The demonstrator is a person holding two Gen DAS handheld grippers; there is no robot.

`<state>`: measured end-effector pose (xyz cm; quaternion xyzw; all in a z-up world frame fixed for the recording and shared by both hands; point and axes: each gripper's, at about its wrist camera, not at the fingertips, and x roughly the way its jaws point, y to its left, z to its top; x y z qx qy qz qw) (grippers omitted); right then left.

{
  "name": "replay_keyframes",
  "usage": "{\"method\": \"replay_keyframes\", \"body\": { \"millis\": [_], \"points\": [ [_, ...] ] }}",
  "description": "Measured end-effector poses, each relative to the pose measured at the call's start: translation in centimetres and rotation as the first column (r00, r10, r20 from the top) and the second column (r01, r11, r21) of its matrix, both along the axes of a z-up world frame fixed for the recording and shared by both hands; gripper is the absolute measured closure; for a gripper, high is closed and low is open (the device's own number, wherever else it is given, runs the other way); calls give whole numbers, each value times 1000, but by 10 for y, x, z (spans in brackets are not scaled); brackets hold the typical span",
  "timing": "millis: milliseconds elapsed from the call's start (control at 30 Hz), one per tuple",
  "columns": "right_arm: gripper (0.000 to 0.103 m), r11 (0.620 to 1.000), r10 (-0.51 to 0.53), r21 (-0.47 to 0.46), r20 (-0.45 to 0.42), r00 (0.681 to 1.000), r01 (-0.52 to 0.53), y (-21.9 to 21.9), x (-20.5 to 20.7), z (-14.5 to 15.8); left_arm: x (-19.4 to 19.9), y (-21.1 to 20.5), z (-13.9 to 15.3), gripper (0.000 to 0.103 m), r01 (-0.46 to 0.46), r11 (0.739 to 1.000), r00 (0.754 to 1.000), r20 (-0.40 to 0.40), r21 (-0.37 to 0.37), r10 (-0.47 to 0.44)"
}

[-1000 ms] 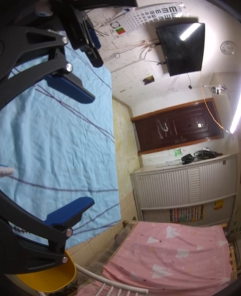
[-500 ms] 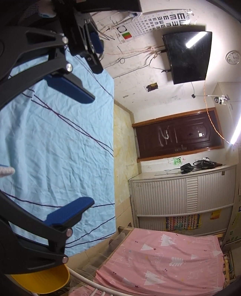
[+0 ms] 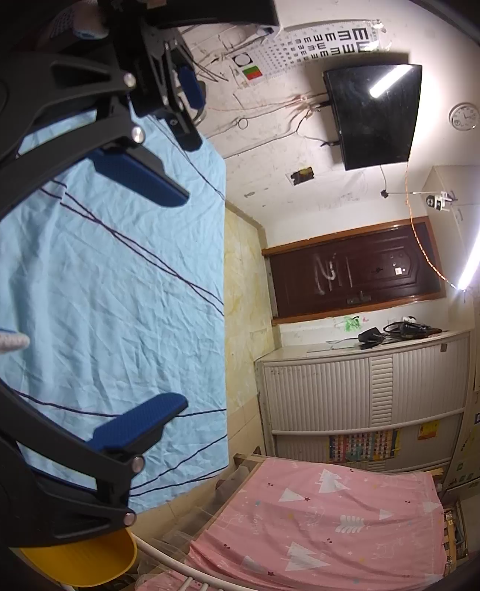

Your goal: Collect trash

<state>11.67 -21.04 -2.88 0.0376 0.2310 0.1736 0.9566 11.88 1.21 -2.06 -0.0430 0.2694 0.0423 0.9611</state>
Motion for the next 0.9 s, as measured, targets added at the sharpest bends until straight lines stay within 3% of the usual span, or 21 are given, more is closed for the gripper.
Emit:
{"method": "replay_keyframes", "body": {
  "millis": [900],
  "points": [
    [6, 1000, 1, -1, 1, 1000, -1, 0, 0, 1, 0, -5, 1, 17, 40, 999, 999, 15, 19, -40]
  ]
}}
